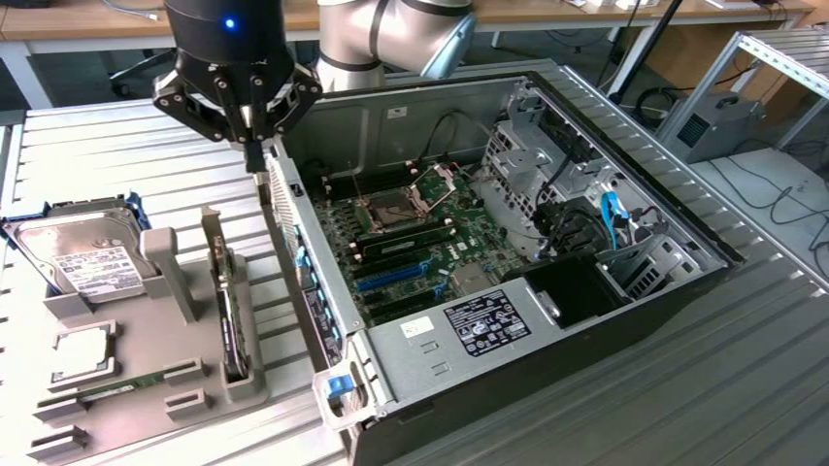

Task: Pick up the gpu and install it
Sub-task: 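Reach for the gpu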

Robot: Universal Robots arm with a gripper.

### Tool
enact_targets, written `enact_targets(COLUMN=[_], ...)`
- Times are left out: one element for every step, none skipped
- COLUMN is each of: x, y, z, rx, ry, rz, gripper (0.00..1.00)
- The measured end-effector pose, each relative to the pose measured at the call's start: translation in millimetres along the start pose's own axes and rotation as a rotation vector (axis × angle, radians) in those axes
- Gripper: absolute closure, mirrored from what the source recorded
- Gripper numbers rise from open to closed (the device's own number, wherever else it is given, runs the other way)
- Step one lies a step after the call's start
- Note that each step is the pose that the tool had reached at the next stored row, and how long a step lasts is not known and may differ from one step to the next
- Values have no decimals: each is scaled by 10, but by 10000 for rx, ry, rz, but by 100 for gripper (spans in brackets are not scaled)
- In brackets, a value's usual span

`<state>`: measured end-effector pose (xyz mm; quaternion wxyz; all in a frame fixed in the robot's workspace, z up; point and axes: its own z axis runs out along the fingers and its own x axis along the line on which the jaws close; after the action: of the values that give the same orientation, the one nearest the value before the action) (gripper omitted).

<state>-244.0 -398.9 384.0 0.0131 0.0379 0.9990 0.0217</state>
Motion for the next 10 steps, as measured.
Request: enact_targets(x=[6, 11, 17, 26, 42, 54, 61, 70, 79, 86], y=[0, -1, -1, -2, -3, -4, -5, -5, -6, -6], z=[0, 0, 1, 1, 1, 0, 0, 0, 1, 1], rx=[0, 0, 0, 0, 0, 1, 0, 0, 0, 0], ry=[0, 0, 0, 0, 0, 1, 1, 0, 0, -1], rz=[0, 0, 0, 0, 0, 0, 0, 0, 0, 0], gripper=[89, 89, 89, 89, 89, 89, 89, 89, 89, 89])
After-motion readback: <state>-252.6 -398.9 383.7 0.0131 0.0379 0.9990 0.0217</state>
